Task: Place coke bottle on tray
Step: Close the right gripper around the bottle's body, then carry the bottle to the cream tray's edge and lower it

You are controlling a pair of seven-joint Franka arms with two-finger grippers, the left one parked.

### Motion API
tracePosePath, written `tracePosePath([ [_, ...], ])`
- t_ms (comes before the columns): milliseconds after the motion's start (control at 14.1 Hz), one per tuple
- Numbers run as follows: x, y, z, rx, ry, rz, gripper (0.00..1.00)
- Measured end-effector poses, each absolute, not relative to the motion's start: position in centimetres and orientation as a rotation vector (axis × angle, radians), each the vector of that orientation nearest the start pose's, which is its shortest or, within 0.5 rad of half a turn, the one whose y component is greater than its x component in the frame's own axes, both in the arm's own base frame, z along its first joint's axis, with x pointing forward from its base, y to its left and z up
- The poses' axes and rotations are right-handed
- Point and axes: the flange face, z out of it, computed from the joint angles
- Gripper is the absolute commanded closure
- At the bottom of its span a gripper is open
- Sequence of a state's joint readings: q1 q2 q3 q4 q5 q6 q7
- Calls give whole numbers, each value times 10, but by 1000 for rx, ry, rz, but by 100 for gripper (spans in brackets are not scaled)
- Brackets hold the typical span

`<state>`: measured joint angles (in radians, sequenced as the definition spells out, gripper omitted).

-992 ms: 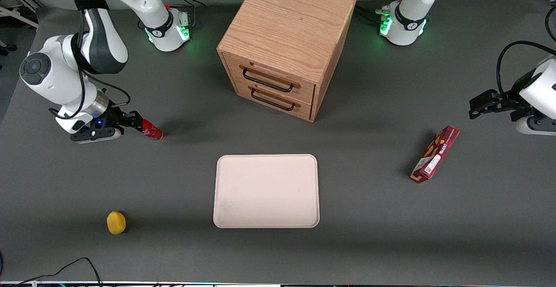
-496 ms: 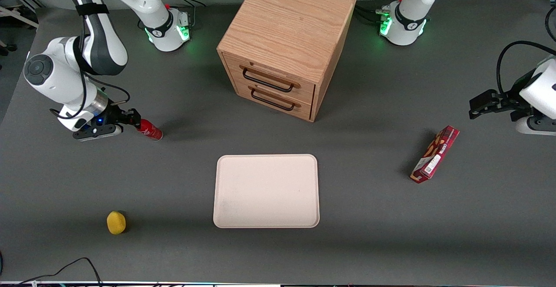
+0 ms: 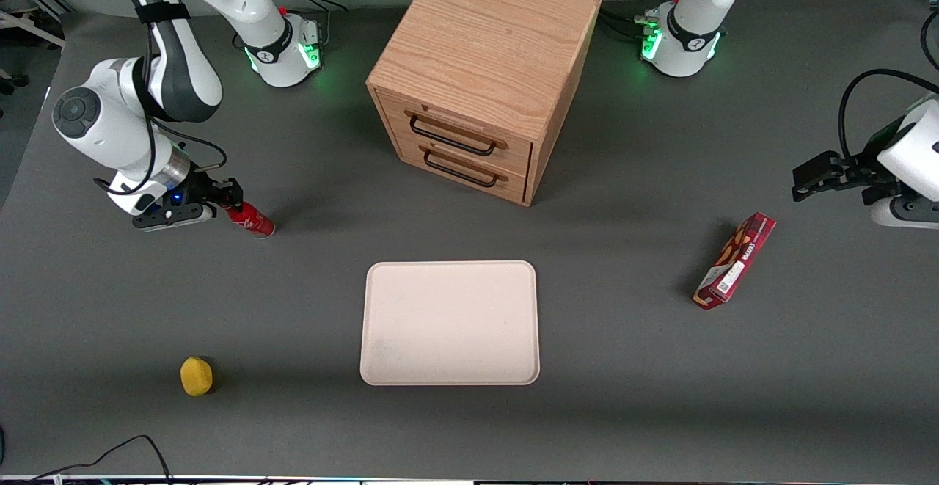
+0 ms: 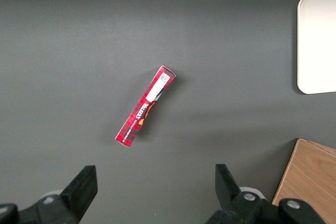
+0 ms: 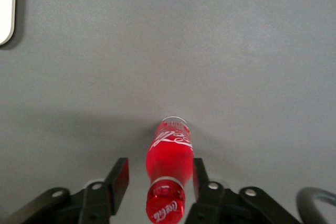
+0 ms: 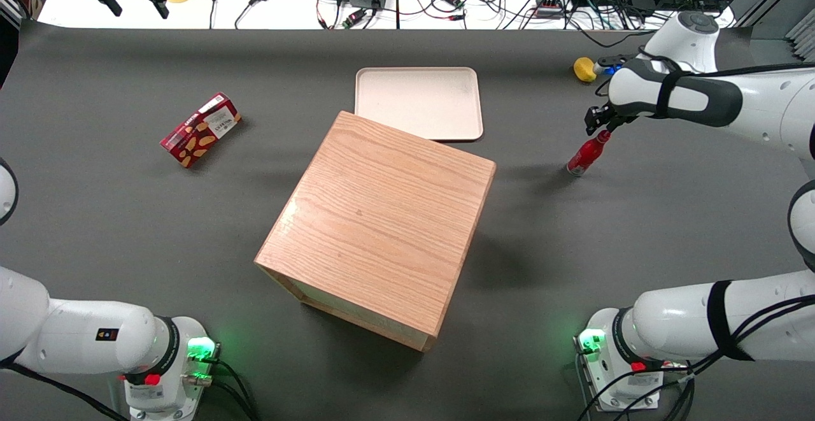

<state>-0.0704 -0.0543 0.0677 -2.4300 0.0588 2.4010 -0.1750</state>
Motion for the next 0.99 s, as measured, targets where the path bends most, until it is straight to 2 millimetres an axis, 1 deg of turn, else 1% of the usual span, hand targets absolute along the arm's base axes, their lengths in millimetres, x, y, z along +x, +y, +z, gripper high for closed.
tracePosePath([
  [71,478,-1,324,-3100,-196,-50,77],
  [142,476,-1,320,-3100,-195,-52,96],
  [213,475,-1,319,-3101,-194,-51,100],
  [425,474,1,319,-3100,-199,-52,100],
  [567,476,11,323,-3098,-225,-64,100],
  [638,481,18,329,-3097,-227,-80,100],
  [709,489,27,341,-3094,-224,-87,100],
  [780,502,41,357,-3090,-215,-85,100],
  [850,518,57,377,-3084,-199,-75,100],
  [992,558,96,421,-3061,-167,-74,100],
])
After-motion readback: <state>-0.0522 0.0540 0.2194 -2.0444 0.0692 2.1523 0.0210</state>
